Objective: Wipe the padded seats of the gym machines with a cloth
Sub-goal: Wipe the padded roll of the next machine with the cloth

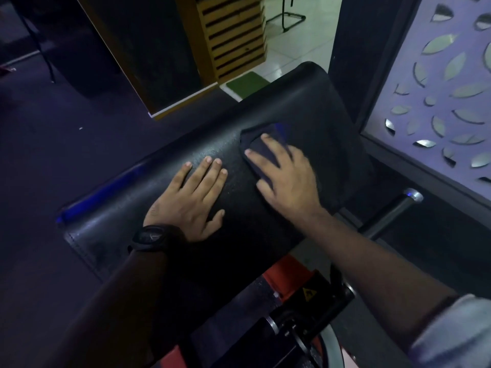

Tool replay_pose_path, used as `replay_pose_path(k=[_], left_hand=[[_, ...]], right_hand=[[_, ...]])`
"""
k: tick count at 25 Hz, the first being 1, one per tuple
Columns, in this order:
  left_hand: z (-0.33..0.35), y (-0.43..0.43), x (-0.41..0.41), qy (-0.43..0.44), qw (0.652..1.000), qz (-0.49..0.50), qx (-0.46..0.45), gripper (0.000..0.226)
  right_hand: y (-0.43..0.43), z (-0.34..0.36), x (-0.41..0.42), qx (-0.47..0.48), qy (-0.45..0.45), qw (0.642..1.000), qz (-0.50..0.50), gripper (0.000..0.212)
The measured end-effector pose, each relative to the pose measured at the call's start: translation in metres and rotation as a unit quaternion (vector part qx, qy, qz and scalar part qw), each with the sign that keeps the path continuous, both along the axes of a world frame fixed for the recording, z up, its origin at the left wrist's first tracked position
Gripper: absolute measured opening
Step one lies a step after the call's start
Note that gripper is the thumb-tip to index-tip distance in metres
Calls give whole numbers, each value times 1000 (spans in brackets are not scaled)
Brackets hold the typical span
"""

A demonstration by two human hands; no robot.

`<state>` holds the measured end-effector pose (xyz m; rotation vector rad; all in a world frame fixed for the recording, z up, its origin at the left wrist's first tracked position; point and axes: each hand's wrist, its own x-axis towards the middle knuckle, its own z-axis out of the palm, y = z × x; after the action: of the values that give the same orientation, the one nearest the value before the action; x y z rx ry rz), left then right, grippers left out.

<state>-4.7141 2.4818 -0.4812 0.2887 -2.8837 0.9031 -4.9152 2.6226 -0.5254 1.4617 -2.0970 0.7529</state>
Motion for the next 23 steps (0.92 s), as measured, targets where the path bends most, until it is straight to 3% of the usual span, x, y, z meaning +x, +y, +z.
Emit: replay_pose_path(k=[1, 2, 4, 5, 7, 8, 9, 10, 12, 13, 15, 16, 17, 18, 19, 21, 22, 23], left_hand=[[0, 0, 1, 1, 1000, 1, 1, 79], [0, 0, 1, 0, 1000, 0, 2, 79], [1, 0, 2, -1, 1000, -3, 2, 79], [2, 1, 2, -2, 1000, -3, 5, 79], [3, 2, 1, -5, 1000, 0, 18, 79], [5, 2, 1, -6, 1000, 3, 25, 79], [7, 3, 2, -6, 999, 4, 32, 79], [11, 4, 1, -6, 999, 2, 41, 79], [20, 6, -7, -1, 999, -4, 54, 77], [23, 8, -14, 6, 998, -2, 56, 75], [23, 12, -31, 26, 998, 8, 64, 72], [20, 13, -37, 33, 997, 16, 69, 73], [15, 13, -41, 38, 997, 20, 70, 74], [11, 12, -44, 39, 997, 18, 68, 76], [9, 12, -45, 36, 997, 16, 65, 77], [8, 12, -41, 39, 997, 8, 65, 78], [8, 11, -42, 42, 997, 5, 63, 78], [7, 10, -42, 42, 997, 4, 62, 78]], right_hand=[[0, 5, -11, -5, -5, 1000, -8, 57], [-5, 9, -14, -24, -71, 995, -67, 57], [-16, 18, 4, -82, -272, 935, -215, 59], [-23, 22, 16, -79, -258, 936, -225, 59], [-20, 15, 17, -9, -30, 997, -73, 58], [-13, 15, 1, 31, 60, 998, 11, 57], [-10, 20, -17, 47, 90, 994, 28, 57], [-10, 26, -30, 44, 47, 998, -17, 57], [-18, 34, -24, -18, -187, 965, -183, 58], [-24, 36, -12, -37, -212, 955, -202, 58], [-26, 29, -5, 4, -8, 998, -58, 58], [-21, 27, -17, 45, 97, 993, 43, 57], [-18, 33, -34, 63, 146, 984, 84, 57], [-22, 40, -49, 61, 136, 987, 62, 57], [-28, 45, -55, 46, 67, 997, -8, 57], [-40, 48, -37, -19, -129, 981, -146, 57], [-45, 47, -28, -29, -109, 985, -133, 56], [-46, 43, -26, -17, -18, 997, -66, 55]])
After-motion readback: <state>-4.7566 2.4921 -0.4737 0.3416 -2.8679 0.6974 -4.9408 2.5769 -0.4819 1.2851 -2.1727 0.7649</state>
